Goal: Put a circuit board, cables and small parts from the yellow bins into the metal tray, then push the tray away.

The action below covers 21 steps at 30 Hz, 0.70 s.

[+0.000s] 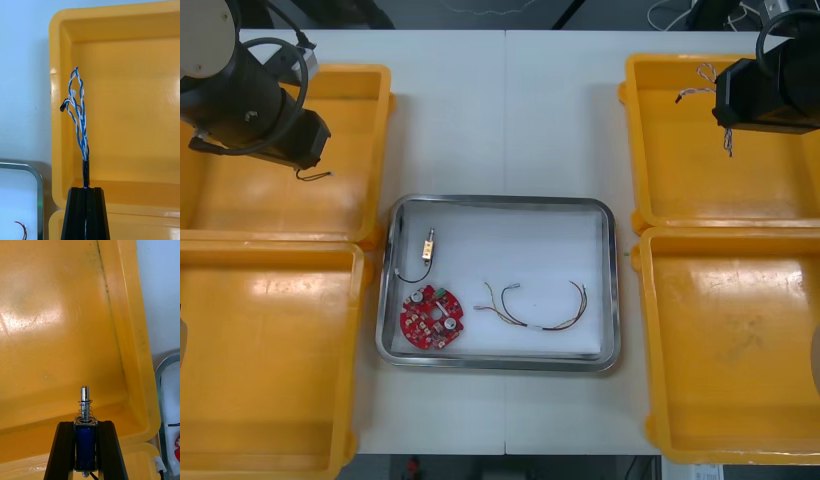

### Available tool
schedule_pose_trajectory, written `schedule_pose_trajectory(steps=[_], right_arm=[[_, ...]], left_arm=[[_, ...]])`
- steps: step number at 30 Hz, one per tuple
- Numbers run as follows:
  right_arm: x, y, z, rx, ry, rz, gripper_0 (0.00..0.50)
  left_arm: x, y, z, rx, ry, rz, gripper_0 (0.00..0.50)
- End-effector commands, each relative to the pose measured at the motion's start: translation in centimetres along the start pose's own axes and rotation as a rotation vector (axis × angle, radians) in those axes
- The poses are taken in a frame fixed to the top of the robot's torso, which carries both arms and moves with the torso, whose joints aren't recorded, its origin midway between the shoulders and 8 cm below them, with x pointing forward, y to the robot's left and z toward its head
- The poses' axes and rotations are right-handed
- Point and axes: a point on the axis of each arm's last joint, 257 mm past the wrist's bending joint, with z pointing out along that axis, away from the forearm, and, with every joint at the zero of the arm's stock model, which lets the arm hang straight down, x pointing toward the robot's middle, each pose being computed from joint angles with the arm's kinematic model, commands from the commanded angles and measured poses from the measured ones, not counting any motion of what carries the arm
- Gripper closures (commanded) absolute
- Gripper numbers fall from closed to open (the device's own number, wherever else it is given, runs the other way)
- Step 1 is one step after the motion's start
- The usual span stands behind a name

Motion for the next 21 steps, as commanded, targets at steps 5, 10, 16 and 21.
schedule_pose_trajectory(steps=[5, 10, 16, 21], right_arm=[[1.3, 3.2, -1.9, -0.017, -0.029, -0.356, 0.5], [2.6, 6.1, -1.9, -0.035, -0.027, -0.548, 0.5], [5.8, 9.8, -1.0, -0.08, 0.022, -0.788, 0.5], [8.1, 11.8, -0.3, -0.139, 0.068, -0.924, 0.5]], left_arm=[[-1.0, -0.5, -1.1, 0.009, -0.038, 0.039, 0.5], [-1.1, -0.4, -1.2, 0.007, -0.039, 0.039, 0.499], [-1.1, -0.6, -1.2, 0.011, -0.038, 0.046, 0.5], [-1.0, -0.7, -1.2, 0.016, -0.038, 0.045, 0.499]])
